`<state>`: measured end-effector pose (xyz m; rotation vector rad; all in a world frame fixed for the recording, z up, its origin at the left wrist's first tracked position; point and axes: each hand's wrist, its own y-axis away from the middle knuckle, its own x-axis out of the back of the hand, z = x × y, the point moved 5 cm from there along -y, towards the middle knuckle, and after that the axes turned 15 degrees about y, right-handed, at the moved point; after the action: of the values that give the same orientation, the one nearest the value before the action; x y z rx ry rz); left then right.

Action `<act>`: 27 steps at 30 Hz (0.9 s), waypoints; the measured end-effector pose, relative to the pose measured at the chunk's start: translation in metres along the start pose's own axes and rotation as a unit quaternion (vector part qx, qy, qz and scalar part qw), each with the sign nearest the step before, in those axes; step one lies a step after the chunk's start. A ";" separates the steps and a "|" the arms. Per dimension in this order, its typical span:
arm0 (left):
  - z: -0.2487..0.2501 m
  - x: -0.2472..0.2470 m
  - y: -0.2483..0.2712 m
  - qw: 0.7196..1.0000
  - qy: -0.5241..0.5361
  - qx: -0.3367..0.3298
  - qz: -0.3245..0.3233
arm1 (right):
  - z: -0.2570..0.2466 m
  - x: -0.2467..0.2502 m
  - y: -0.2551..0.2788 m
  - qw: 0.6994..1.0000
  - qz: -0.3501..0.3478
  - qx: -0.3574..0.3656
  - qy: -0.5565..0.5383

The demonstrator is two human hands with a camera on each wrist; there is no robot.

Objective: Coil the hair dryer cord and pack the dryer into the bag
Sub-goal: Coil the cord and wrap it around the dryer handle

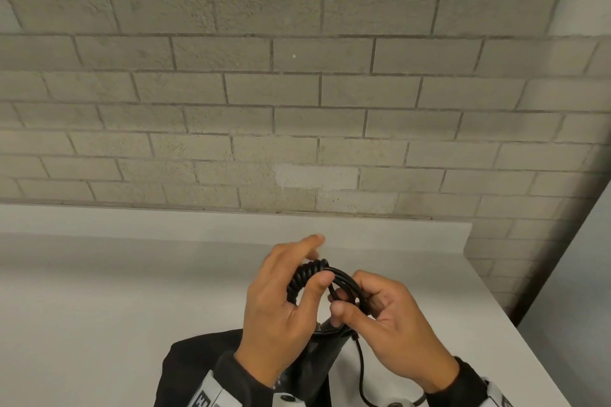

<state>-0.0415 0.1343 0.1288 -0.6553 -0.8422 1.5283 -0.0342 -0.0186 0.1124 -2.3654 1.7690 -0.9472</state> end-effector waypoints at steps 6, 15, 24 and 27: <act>0.001 -0.003 -0.002 0.997 -0.028 -0.001 -0.069 | -0.001 0.000 -0.004 1.000 -0.019 0.007 0.001; -0.009 0.001 -0.007 0.985 0.122 0.107 -0.054 | 0.003 0.001 -0.011 1.000 -0.013 -0.010 -0.005; -0.013 -0.003 -0.005 0.990 0.099 0.102 -0.006 | -0.009 0.007 0.001 0.938 0.245 0.073 0.234; -0.015 -0.005 -0.004 0.992 0.093 0.080 -0.003 | -0.019 -0.002 0.006 0.881 0.263 0.090 0.384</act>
<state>-0.0264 0.1317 0.1231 -0.6642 -0.5736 1.4866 -0.0494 -0.0133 0.1248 -1.3089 2.2188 -1.9751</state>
